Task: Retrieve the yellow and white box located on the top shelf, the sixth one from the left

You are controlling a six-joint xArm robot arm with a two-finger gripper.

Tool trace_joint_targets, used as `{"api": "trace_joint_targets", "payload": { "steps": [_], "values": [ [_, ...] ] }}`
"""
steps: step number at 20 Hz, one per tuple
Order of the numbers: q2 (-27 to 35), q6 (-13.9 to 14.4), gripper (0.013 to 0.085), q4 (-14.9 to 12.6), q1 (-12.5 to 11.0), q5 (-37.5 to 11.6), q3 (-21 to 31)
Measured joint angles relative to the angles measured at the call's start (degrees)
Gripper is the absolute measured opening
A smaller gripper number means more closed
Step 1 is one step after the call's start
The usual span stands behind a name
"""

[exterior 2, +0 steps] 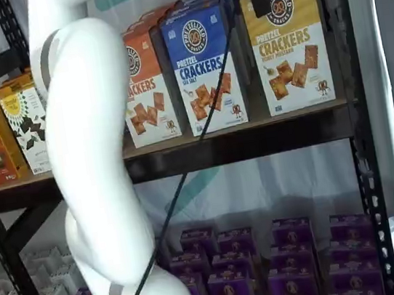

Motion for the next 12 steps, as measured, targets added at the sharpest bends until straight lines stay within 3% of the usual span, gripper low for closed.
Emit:
{"api": "trace_joint_targets", "payload": {
  "steps": [5,7,12],
  "values": [
    [0.1,0.0,0.0770,0.0,0.1,-0.3,0.1],
    [0.2,0.0,0.0690,0.1,0.0,-0.5,0.1],
    [0.5,0.0,0.0690,0.2,0.0,-0.6,-0.2]
  ]
}}
